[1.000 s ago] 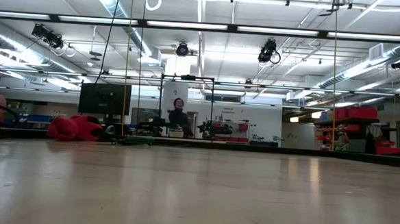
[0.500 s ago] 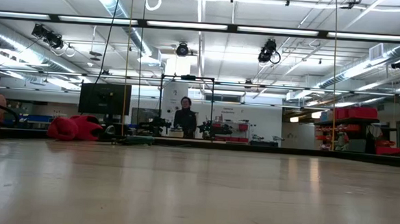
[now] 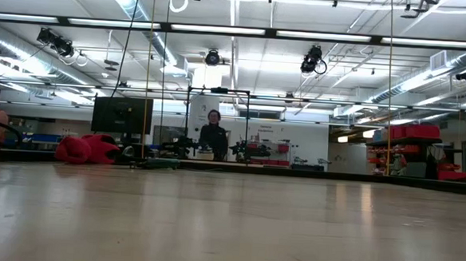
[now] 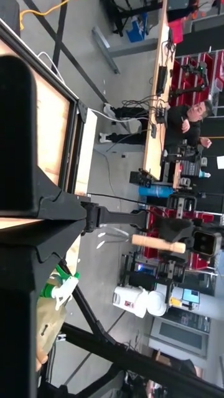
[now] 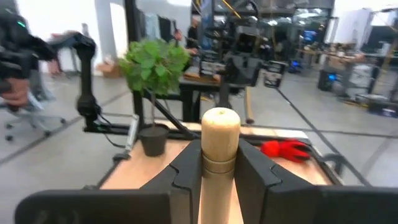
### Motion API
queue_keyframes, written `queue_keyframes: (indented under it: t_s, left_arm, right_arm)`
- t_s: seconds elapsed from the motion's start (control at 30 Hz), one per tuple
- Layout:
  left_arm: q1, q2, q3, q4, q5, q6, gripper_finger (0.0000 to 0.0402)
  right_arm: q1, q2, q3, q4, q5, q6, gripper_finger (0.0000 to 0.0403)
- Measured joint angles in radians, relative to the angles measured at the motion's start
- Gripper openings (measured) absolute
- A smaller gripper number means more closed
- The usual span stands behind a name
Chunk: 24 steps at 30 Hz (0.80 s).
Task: Pick & Place Garden tools in Gardening bag
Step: Put the brown hand rake into the white gardening bag
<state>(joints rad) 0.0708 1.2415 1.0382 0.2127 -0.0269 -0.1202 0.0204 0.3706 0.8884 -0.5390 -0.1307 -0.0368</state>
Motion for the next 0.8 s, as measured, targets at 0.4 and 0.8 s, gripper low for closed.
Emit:
queue_keyframes:
  t_s: [0.4, 0.8]
  left_arm:
    - [0.000, 0.000, 0.000, 0.000, -0.004, 0.000, 0.0007]
    - [0.000, 0.000, 0.000, 0.000, -0.007, 0.000, 0.0004]
  right_arm:
    - [0.000, -0.035, -0.168, 0.221, -0.139, 0.075, 0.0069]
    - [0.001, -0.034, -0.194, 0.226, -0.266, 0.084, 0.0061]
